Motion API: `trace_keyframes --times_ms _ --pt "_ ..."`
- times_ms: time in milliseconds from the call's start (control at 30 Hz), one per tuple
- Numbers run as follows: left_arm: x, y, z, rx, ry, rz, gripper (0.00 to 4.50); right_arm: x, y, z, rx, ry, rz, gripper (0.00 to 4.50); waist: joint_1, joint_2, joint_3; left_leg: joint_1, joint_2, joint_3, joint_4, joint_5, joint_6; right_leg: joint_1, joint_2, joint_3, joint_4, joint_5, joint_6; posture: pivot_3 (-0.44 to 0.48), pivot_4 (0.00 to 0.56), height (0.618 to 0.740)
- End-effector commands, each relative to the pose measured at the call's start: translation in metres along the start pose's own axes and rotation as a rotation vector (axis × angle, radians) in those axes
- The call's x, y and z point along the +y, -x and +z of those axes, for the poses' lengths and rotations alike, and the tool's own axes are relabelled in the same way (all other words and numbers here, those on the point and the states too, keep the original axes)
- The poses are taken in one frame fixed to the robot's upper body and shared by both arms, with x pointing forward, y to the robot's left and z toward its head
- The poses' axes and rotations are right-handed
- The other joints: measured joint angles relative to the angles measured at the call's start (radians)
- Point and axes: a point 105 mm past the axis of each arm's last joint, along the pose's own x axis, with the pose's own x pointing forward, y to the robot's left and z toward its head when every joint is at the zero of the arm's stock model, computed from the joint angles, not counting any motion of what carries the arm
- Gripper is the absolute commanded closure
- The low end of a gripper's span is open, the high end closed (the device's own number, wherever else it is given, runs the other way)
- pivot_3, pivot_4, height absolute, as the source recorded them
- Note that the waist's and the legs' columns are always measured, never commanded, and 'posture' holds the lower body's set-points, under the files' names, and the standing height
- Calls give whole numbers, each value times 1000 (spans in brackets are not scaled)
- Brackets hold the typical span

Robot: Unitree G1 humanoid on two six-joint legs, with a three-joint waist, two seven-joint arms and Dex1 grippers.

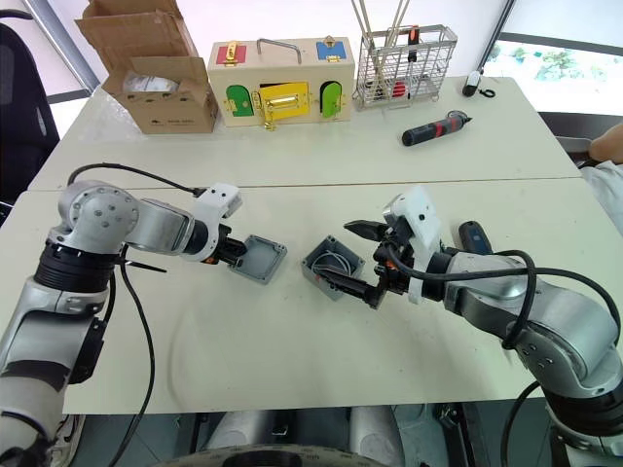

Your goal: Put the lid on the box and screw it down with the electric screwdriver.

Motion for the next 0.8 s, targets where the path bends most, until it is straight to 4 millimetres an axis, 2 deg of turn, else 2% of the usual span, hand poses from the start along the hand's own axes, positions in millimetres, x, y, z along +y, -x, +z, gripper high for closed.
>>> trace_keyframes --times_ms 33,133,167,267,367,433,533,633,800 --pt "2 -8 -10 43 28 5 4449 1 7 10 -33 36 -14 0 0 1 0 0 0 0 0 0 0 0 0 0 0 0 0 0 150 737" --pt "3 -5 0 -3 56 4 4449 -1 10 12 -52 14 -19 0 2 0 -1 0 0 0 0 0 0 0 0 0 0 0 0 0 150 737" --pt "6 1 18 -95 50 14 4449 -4 11 17 -90 -7 -30 0 2 0 -1 0 0 0 0 0 0 1 0 0 0 0 0 0 150 737" --pt "8 13 53 -284 30 8 4449 -13 15 27 -155 -39 -59 0 2 0 0 0 -1 0 0 1 -1 1 0 0 0 0 0 0 150 737" --pt "7 51 128 -798 -7 -82 4449 -44 14 47 -268 -67 -175 0 0 0 0 0 -1 1 0 2 -2 0 0 0 -1 0 0 0 150 737" --pt "7 72 152 -1032 4 -125 4449 -58 10 56 -318 -92 -221 0 1 0 0 -1 -1 2 0 2 -3 0 0 -1 -3 0 0 0 150 737" --pt "6 83 171 -1228 5 -161 4449 -74 3 69 -375 -113 -261 0 -3 0 0 -1 -1 2 -2 2 -3 -1 -1 -2 -4 0 0 0 150 737" --pt "-15 92 187 -1408 -159 -203 4449 -93 -6 95 -460 -127 -297 0 -9 0 0 -1 -1 4 -4 2 -2 -3 -3 -4 -3 0 0 0 150 737" --pt "-46 90 196 -1506 -366 -187 4449 -107 -5 120 -491 -89 -313 0 -7 0 0 -2 -5 3 -3 1 0 -3 -7 -9 -2 0 0 0 150 737"
